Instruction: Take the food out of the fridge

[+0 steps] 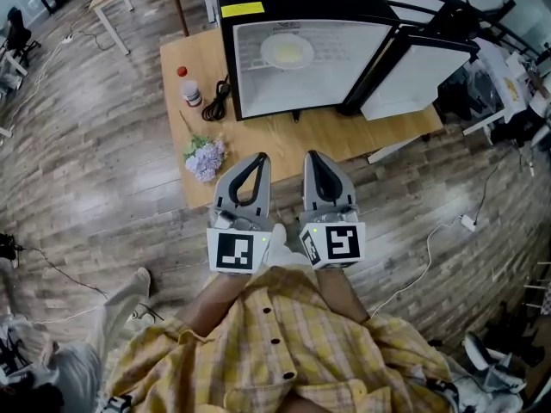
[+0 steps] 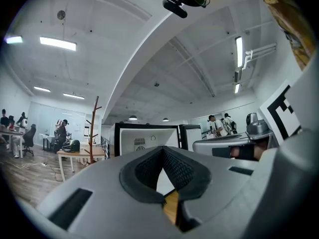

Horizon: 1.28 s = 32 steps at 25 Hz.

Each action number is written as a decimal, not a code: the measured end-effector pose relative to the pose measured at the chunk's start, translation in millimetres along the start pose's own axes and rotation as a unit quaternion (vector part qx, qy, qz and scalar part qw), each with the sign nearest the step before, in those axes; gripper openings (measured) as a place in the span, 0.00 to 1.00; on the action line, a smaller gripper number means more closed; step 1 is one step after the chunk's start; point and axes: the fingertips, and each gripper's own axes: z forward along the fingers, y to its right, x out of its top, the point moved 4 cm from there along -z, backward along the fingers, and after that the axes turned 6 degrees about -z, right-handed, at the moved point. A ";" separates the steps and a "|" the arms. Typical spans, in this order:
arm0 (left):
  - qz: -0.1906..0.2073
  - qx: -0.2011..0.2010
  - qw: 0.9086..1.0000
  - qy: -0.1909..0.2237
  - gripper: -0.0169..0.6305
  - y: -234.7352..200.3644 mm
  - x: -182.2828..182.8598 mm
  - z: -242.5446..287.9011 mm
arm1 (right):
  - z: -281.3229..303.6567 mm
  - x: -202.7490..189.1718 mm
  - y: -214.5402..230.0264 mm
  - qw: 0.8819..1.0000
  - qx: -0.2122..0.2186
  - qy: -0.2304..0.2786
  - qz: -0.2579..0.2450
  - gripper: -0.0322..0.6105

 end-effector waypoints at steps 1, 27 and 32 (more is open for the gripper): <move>0.001 0.002 1.000 -0.001 0.04 -0.8 -0.4 5.3 | 5.9 -2.6 4.3 1.000 0.003 -0.003 0.008 0.06; 0.027 0.055 0.998 -0.012 0.04 -8.5 -6.2 85.8 | 107.0 -66.4 88.6 0.938 0.079 -0.058 0.332 0.06; 0.017 0.048 0.999 -0.017 0.04 -20.7 -7.0 91.5 | 120.8 -82.0 93.3 0.899 0.059 -0.060 0.429 0.07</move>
